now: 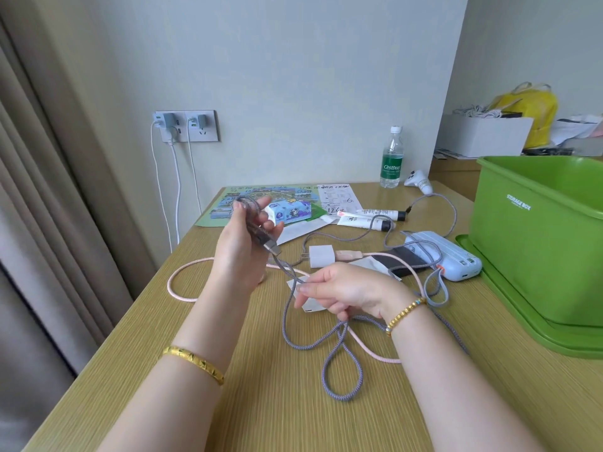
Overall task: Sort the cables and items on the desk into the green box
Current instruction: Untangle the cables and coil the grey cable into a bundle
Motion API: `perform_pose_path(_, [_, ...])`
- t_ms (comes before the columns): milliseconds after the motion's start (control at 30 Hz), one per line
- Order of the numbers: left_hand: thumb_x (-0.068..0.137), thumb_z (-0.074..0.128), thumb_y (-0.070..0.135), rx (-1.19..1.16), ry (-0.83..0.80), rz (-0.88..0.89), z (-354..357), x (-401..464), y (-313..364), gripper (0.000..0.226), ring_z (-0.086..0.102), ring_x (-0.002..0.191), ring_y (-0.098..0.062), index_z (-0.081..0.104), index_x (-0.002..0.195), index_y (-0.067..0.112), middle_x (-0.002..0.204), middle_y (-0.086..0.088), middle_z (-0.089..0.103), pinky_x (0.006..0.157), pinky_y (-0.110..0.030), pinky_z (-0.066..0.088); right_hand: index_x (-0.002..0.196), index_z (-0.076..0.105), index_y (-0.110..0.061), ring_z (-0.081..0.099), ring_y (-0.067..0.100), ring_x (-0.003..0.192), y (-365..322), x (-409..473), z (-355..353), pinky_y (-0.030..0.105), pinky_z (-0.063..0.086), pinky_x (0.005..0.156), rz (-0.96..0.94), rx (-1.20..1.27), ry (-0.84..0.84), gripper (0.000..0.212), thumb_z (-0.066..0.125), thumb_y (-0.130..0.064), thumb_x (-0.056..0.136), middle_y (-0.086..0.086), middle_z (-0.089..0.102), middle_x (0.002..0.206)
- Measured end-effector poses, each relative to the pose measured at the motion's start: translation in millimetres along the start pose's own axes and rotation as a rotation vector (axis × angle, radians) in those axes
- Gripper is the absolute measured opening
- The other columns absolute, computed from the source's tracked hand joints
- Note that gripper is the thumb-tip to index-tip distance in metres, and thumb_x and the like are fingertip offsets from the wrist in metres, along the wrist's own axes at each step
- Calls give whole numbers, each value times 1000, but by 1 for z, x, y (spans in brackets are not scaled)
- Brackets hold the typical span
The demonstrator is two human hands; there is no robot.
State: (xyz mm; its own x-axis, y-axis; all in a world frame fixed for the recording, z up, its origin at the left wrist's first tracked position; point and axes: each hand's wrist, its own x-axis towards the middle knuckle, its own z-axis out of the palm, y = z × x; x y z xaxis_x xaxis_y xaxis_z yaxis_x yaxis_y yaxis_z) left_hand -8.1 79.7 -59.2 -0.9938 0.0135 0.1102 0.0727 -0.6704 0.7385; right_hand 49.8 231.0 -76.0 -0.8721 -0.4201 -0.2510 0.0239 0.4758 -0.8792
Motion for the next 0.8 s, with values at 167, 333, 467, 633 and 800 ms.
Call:
perform_pose_path(167, [103,28,27,-29,98,35,-8,7,8,37,56,43,-13,48,77,10,62,-1,45,59,-32,58,79,59,-12,37,5,41,1,-5,-8,33,54,80,-68,173,78,16,53,-15,93,-7,34,51])
perform_pose_path(333, [103,24,23,20,155,58,-19,13,14,34,28,32,-8,41,75,14,47,6,31,40,-15,33,74,53,-11,48,8,45,-3,-10,-13,46,47,96,-265,460,98,15,54,-13,89,-7,44,50])
perform_pose_path(467, [101,28,20,237,186,68,-17,13,13,27,23,30,-4,44,80,15,50,6,26,34,-12,26,76,59,-11,34,4,36,-7,-13,-18,30,58,69,-395,651,2,13,55,-23,81,-8,38,46])
perform_pose_path(633, [97,39,36,703,15,90,-11,3,9,27,30,31,-4,55,94,14,61,4,33,37,-17,28,105,60,-9,37,2,40,-3,-10,-25,13,33,38,-472,743,145,26,55,-13,80,-5,55,58])
perform_pose_path(800, [87,53,51,1119,-532,0,-3,-20,-1,29,33,40,-5,54,84,22,50,14,39,42,-19,29,104,59,-14,47,6,49,3,-6,-27,15,42,48,-499,831,272,25,47,1,89,2,68,72])
